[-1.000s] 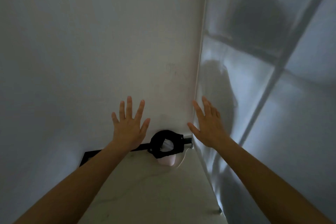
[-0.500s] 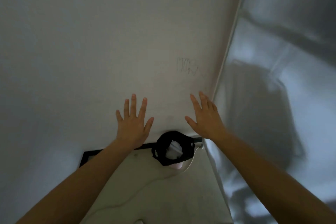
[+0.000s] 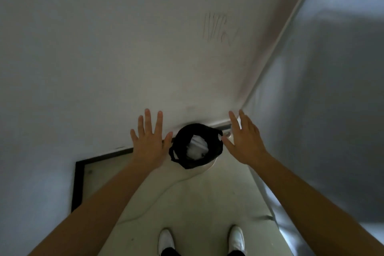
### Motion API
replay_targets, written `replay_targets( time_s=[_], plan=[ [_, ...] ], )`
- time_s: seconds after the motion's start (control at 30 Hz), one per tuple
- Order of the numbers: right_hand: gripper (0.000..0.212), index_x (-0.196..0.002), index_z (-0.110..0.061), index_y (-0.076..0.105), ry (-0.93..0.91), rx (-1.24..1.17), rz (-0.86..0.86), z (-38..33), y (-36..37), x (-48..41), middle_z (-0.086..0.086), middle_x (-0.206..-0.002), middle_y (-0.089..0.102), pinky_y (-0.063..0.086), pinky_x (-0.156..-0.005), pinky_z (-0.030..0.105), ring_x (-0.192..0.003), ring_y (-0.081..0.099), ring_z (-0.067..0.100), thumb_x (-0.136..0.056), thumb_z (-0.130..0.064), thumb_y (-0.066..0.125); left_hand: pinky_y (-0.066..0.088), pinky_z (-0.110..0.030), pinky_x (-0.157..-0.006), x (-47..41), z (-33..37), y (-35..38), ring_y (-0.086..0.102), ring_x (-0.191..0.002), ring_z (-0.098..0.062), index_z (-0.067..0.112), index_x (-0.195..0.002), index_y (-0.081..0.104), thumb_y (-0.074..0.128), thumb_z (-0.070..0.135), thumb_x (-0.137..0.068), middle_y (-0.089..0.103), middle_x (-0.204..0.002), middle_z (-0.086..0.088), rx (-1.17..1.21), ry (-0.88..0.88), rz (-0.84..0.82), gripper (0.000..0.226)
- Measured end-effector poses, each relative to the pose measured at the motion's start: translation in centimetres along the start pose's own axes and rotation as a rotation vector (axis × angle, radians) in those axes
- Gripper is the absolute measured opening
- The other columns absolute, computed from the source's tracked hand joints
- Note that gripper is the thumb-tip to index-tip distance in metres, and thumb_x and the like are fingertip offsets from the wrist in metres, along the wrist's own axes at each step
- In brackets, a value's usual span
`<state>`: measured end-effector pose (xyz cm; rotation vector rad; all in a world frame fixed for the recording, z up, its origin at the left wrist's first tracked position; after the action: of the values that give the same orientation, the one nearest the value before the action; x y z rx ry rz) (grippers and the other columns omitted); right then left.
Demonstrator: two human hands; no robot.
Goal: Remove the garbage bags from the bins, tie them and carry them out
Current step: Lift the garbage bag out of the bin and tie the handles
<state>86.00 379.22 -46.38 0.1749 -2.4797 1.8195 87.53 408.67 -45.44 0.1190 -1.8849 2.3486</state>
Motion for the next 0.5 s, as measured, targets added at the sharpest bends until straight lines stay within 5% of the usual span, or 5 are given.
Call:
replay_targets(
  time_s=[0.23, 0.37, 0.5],
  plan=[
    [0.084, -0.161, -0.017, 0.001, -0.012, -0.078, -0.129, 4.2, 5.3, -1.9, 0.021, -0.166, 0.002, 0.022, -0.122, 0.050, -0.152, 0.015, 0.040, -0.099, -0.054, 0.045, 0.022, -0.067, -0.114, 0.6, 2.0, 5.8, 0.010, -0.153, -0.043, 0.026, -0.161, 0.003, 0.009, 0.067, -0.096, -0.002, -0.168, -0.016, -0.050, -0.072, -0.090, 0.077],
    [0.085, -0.160, -0.017, -0.001, -0.010, -0.081, -0.161, 6.5, 9.0, -3.4, 0.022, -0.166, 0.004, 0.026, -0.120, 0.049, -0.151, 0.017, 0.039, -0.099, -0.055, 0.044, 0.014, -0.057, -0.121, -0.6, 2.4, 9.7, -0.003, -0.155, -0.034, 0.028, -0.160, -0.007, 0.011, 0.063, -0.095, -0.013, -0.168, -0.010, -0.027, -0.123, -0.127, 0.076],
    [0.083, -0.160, -0.018, -0.001, 0.076, -0.178, -0.163, 8.1, 14.7, -4.2, 0.017, -0.167, 0.008, 0.023, -0.120, 0.045, -0.153, 0.015, 0.033, -0.100, -0.053, 0.044, 0.016, -0.052, -0.122, -2.4, 0.9, 16.2, 0.006, -0.155, -0.034, 0.023, -0.161, 0.002, 0.023, 0.058, -0.100, -0.003, -0.169, -0.012, 0.066, -0.136, -0.143, 0.073]
  ],
)
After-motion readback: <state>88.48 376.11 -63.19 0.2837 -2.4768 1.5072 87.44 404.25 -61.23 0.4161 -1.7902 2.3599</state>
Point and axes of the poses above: each hand's wrist, its own x-axis away from the middle knuckle, its own y-axis out of the palm, z = x × y, the point moved 1 cm from there along -x, towards the middle knuckle
